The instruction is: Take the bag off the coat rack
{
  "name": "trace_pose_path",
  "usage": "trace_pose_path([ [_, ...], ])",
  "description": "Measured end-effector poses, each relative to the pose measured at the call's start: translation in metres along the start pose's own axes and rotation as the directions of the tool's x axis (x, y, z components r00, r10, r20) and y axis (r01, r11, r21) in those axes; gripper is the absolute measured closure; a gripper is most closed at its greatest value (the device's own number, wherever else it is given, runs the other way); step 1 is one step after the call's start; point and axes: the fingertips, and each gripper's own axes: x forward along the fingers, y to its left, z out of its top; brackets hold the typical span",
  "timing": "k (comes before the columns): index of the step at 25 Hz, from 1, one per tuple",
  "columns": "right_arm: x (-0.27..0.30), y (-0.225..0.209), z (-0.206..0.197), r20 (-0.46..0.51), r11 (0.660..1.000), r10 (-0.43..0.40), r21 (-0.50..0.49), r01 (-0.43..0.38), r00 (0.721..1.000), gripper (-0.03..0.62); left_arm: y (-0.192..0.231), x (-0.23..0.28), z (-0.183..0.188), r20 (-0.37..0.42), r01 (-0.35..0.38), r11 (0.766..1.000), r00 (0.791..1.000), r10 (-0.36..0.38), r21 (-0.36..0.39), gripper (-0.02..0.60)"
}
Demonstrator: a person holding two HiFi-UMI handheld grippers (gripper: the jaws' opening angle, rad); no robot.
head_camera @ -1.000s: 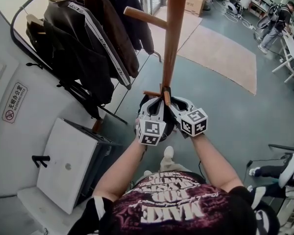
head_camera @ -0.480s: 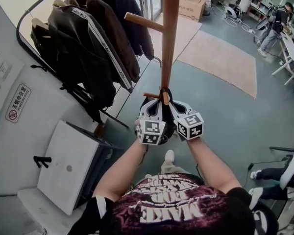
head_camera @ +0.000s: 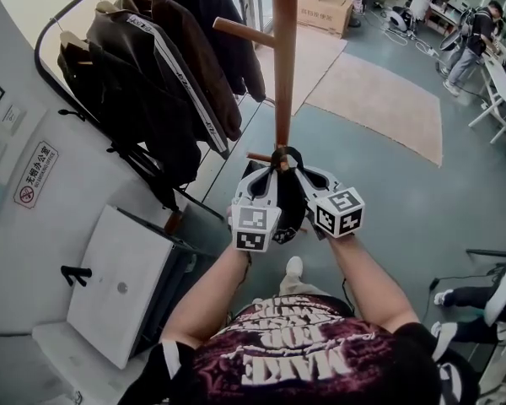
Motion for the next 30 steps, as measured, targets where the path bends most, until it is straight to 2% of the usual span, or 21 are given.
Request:
trace_pose_path([
  [9, -0.044, 0.029, 0.045, 0.065, 0.999, 0.028, -0.020, -0.027, 0.997, 0.585, -0.018, -0.043, 0.054, 0.060, 0.057, 0.998, 0.997, -0.056, -0.015, 0.572],
  [19, -0.083, 0.071, 0.086, 0.125, 0.996, 0.079, -0.056, -0.072, 0.989, 0.585, -0.029, -0.094, 0.098, 0.118, 0.103, 0.995, 0.988, -0.101, -0.010, 0.572],
  [30, -0.130, 0.121, 0.128, 0.217, 0.987, 0.123, -0.128, -0.096, 0.968, 0.585, -0.044, -0.155, 0.146, 0.229, 0.100, 0.995, 0.968, -0.102, 0.020, 0.572],
])
